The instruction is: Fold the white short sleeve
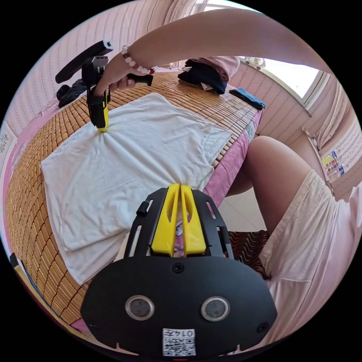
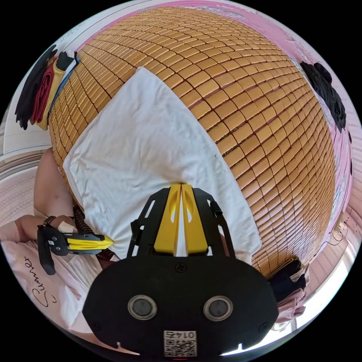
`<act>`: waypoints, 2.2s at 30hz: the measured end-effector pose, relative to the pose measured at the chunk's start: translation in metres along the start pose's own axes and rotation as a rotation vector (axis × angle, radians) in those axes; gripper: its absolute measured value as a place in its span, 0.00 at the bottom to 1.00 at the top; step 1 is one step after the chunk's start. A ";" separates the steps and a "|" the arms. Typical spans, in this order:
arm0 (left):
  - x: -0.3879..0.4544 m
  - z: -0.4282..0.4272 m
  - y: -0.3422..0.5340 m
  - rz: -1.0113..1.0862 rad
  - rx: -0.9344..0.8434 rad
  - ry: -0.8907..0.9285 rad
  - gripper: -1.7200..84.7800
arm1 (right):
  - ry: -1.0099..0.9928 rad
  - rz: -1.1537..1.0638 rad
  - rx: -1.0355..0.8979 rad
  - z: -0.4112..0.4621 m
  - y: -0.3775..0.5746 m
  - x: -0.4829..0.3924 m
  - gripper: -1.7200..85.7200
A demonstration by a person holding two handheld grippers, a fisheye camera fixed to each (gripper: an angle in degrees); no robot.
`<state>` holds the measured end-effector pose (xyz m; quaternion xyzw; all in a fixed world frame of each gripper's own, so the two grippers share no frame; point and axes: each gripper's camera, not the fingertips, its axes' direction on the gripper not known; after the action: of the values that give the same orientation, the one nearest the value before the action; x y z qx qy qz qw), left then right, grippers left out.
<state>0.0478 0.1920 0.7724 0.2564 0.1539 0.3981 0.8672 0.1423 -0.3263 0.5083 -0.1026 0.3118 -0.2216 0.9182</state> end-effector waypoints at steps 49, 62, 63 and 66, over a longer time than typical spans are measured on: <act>0.093 0.075 -0.084 0.299 0.112 0.040 0.25 | -0.412 0.724 0.670 0.103 0.546 0.055 0.03; 0.082 0.090 -0.108 0.225 -0.016 0.007 0.01 | -0.585 0.904 0.976 0.140 0.629 0.090 0.12; 0.085 0.084 -0.104 0.258 -0.008 0.011 0.01 | -0.613 0.953 0.956 0.151 0.632 0.098 0.14; 0.096 0.063 -0.087 0.347 0.022 0.042 0.01 | -0.658 1.006 0.982 0.163 0.632 0.112 0.16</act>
<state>0.1922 0.1977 0.7690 0.2801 0.1298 0.5455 0.7792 0.5393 0.1858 0.3702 0.4097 -0.1018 0.1509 0.8939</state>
